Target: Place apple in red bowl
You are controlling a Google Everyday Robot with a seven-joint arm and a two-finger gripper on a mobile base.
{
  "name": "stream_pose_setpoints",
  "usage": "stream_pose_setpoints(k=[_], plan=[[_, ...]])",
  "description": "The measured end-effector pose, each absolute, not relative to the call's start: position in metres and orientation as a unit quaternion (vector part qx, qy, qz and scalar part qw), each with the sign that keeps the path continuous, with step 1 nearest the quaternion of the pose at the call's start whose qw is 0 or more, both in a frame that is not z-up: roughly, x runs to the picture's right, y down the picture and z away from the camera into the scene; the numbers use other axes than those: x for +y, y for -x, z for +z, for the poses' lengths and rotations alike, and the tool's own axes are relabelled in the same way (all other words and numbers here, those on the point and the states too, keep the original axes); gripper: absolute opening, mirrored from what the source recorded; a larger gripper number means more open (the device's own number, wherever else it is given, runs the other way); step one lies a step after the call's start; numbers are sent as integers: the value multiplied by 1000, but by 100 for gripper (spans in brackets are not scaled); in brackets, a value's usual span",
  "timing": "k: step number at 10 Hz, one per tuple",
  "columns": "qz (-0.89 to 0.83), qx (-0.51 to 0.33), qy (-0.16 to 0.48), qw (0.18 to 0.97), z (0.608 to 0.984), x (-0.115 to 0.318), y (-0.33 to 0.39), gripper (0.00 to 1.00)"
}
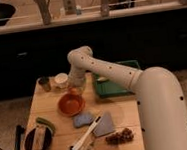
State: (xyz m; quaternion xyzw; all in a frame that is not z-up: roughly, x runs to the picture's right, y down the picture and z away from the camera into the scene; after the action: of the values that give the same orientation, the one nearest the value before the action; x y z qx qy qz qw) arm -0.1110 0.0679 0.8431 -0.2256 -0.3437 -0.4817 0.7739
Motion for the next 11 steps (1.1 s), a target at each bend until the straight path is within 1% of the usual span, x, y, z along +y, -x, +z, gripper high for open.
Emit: stream_pose_setpoints(k=[3, 4, 11], plan=[[-480, -347, 227, 773, 844, 67, 110, 5], [-481, -348, 227, 772, 845, 66, 109, 1], [-478, -356, 232, 769, 846, 64, 107, 1]])
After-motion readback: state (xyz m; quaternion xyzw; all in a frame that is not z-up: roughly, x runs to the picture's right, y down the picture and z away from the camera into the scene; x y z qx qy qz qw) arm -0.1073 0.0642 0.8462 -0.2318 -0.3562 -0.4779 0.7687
